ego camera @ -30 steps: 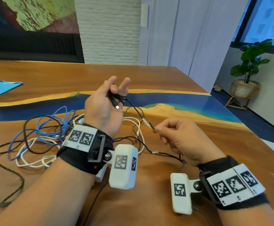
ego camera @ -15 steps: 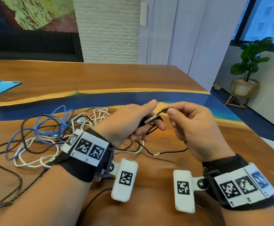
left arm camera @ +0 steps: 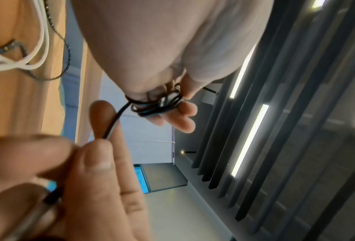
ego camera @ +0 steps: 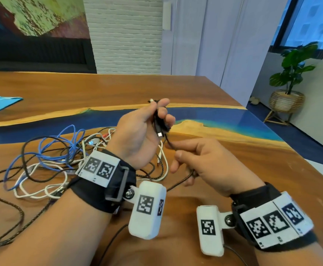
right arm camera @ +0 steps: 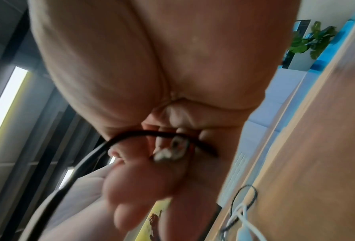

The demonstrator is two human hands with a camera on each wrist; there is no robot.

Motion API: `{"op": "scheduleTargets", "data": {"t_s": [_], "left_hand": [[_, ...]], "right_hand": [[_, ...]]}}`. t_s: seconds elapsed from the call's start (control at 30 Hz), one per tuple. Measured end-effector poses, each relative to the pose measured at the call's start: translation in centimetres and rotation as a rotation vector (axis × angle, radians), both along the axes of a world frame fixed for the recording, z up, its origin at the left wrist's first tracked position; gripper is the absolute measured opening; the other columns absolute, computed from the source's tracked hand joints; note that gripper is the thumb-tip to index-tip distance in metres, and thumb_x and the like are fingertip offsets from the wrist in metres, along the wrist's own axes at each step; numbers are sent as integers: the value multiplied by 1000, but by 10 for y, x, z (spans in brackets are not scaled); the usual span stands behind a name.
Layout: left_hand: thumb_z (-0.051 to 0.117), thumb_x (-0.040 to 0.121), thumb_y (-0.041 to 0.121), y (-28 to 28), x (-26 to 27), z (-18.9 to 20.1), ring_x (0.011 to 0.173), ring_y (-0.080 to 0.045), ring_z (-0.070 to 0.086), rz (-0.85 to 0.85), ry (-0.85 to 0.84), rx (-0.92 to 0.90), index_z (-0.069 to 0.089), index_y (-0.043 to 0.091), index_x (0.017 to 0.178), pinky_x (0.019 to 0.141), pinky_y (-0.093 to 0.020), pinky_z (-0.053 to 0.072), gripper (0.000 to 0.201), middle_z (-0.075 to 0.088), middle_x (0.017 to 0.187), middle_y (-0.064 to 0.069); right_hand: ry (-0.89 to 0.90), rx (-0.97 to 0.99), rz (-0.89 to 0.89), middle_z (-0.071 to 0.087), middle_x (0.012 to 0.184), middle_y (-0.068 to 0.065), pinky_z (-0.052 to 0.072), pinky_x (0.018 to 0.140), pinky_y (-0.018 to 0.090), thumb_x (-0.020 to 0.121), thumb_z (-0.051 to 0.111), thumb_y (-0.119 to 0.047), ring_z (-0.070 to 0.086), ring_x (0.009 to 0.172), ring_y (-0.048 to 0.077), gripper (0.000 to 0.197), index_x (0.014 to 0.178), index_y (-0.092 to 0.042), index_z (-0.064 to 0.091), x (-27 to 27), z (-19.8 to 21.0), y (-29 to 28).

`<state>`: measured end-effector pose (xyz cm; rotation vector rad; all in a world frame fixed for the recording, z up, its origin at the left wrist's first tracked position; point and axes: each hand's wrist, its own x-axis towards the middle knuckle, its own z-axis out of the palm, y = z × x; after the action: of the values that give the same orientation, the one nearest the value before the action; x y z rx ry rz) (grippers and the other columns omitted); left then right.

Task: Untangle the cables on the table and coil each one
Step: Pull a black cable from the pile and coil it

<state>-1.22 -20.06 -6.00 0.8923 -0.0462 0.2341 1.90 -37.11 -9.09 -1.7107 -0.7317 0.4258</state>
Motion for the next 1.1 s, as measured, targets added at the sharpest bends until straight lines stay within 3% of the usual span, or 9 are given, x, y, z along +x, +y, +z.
{"op": "scheduleTargets", "data": {"t_s": [0.1,0.2,0.37,0.47,0.57,0.7,0.87,1.0,1.1], "left_hand": [[47,106,14,0,4,-5,64,-17,65,140,21,114,58,-9,125,70,-26,56,32,60,71,-2],[49,106,13,-3,2,-6,68,-18,69,179,31,306,66,2,107,72,-27,56,20,67,72,-3],[44,110,16,-2,6,-9,73,-17,73,278,63,498,59,17,117,81,-35,50,17,76,83,-1],[45,109,18,4,7,-9,74,-18,74,329,102,580,62,23,107,84,-38,49,18,78,86,1],[46,109,19,8,4,-7,78,-17,76,302,195,771,63,23,99,70,-28,49,20,79,94,1],[49,106,17,3,-2,-9,60,-13,68,56,249,1143,69,9,86,59,-27,50,29,72,73,-1],[41,105,28,2,-7,-7,46,-18,35,-198,222,1043,72,1,90,66,-40,38,45,44,50,-7],[43,105,43,4,-12,-4,46,-16,19,-278,207,869,61,1,79,63,-33,39,52,26,57,-9],[41,106,36,-4,-15,-2,43,-13,12,-354,173,594,50,15,70,58,-30,38,42,20,52,5]], "right_hand": [[92,13,111,69,74,8,56,55,29,101,58,-5,58,56,17,32,131,-15,62,-6,-2,2],[106,41,129,61,80,6,61,59,38,96,61,3,61,66,19,37,129,-15,66,-6,-2,1],[63,-28,-19,74,111,6,65,73,42,100,45,11,72,107,21,39,109,-12,76,1,-7,1],[179,28,-94,77,103,9,62,55,34,106,43,2,75,76,24,35,123,-14,69,1,-5,4],[77,15,-75,78,97,7,42,37,23,108,43,-7,56,45,18,37,133,-23,65,-1,0,0],[-112,83,-104,68,81,10,39,47,9,107,44,-3,57,48,-3,35,129,-16,67,-3,7,-1],[-265,145,-207,64,70,-6,44,81,10,104,51,-6,62,70,-4,30,114,-23,74,4,8,-6],[-308,223,-286,70,74,0,51,79,13,100,60,-9,67,75,5,24,115,-19,76,5,10,-11],[-217,333,-353,69,73,5,43,51,11,97,64,-10,55,50,3,16,105,-14,78,9,11,-13]]}}
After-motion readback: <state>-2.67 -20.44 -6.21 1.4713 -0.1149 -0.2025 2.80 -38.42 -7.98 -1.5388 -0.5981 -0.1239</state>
